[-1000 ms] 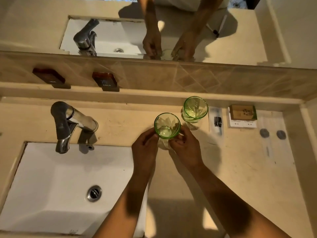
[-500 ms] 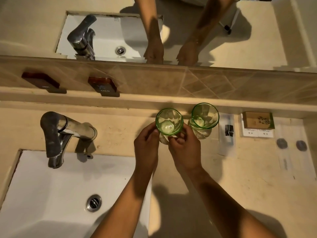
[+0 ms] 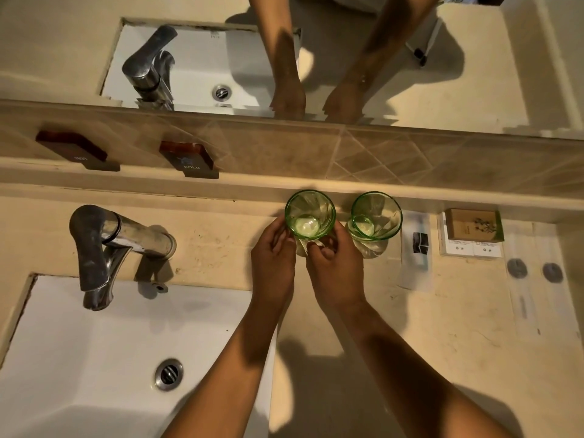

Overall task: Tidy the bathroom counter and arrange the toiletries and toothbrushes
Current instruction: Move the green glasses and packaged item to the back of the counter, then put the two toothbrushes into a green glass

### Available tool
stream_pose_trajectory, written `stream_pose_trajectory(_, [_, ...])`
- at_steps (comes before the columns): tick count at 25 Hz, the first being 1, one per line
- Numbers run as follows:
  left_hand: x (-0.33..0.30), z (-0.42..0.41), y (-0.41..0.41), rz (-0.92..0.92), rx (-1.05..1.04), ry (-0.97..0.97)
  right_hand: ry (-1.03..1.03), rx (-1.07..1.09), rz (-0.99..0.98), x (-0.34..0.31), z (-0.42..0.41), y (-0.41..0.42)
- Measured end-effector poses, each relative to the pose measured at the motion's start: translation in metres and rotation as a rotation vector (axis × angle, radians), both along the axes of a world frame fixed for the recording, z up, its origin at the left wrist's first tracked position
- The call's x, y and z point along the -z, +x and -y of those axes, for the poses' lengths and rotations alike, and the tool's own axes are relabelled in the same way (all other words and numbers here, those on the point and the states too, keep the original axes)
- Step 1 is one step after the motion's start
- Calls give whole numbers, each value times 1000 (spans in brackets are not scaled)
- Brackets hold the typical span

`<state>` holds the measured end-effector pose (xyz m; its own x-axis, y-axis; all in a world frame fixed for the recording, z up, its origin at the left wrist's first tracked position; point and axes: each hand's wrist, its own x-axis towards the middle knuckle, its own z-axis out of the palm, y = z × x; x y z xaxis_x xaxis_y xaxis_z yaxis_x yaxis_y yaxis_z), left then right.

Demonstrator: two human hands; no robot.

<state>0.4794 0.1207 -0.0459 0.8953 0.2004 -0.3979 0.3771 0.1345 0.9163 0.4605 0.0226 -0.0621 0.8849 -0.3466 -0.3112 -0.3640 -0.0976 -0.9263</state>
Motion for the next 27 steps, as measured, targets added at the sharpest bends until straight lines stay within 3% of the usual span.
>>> stream_pose_trajectory(14, [18, -1, -4, 13, 108, 35, -60, -61, 5, 7, 0, -4])
stream_pose_trajectory(17, [32, -5, -24, 9, 235, 150, -149, -135, -14, 6, 5, -19])
stream_pose_trajectory(21, [36, -2, -64, 146, 396, 527, -275, -237, -2, 2, 17, -57])
stream_pose_trajectory(27, [29, 4, -119, 130, 503, 742, -333, -122, -50, -17, 55, -143])
